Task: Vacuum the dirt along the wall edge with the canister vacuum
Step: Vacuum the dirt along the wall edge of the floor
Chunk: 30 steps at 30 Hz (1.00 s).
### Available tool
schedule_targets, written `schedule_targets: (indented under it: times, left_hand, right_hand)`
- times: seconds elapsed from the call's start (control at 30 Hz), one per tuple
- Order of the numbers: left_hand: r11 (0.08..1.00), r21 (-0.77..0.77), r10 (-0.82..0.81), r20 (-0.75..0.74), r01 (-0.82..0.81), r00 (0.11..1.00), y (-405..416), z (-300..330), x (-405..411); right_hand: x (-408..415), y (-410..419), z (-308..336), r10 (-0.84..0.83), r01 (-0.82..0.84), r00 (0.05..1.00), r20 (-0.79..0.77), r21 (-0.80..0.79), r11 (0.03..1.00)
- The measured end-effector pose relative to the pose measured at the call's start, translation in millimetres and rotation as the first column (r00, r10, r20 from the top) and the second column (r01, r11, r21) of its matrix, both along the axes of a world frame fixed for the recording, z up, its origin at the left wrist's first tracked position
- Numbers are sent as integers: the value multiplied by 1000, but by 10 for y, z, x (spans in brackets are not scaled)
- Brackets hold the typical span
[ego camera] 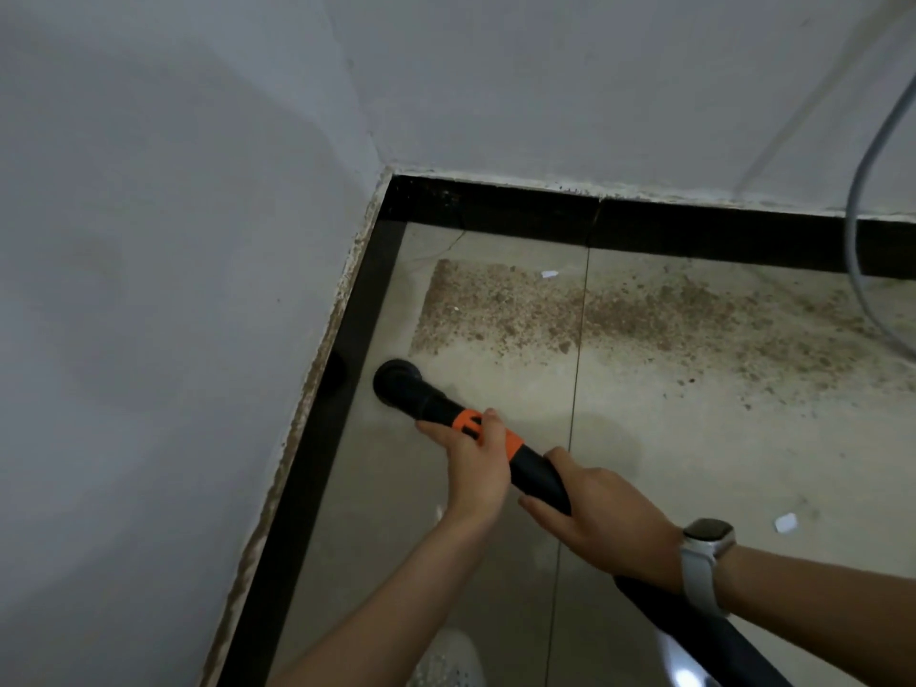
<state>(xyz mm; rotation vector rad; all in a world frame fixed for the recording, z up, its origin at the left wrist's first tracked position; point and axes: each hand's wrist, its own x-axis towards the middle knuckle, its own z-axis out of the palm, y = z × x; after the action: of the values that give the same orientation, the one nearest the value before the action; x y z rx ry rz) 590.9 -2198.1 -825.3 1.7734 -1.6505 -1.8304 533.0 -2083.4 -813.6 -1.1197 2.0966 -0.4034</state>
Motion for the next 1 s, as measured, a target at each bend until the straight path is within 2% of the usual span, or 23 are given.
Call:
schedule_targets:
  times: [0.23, 0.63, 1.0]
  left_hand:
    - [1000, 6, -6, -45, 6, 999, 8, 17, -206]
    - [999, -15, -37, -97, 36, 995, -350, -15, -551]
    - [992, 23, -122, -137, 126, 983, -786, -16, -943]
  right_hand:
    - [-68, 31, -2, -86, 85, 992, -89, -18, 996]
    - [-287, -329, -45, -226, 223, 973, -48, -50, 973]
    - [-533, -754, -115, -334, 325, 937, -104, -95, 941]
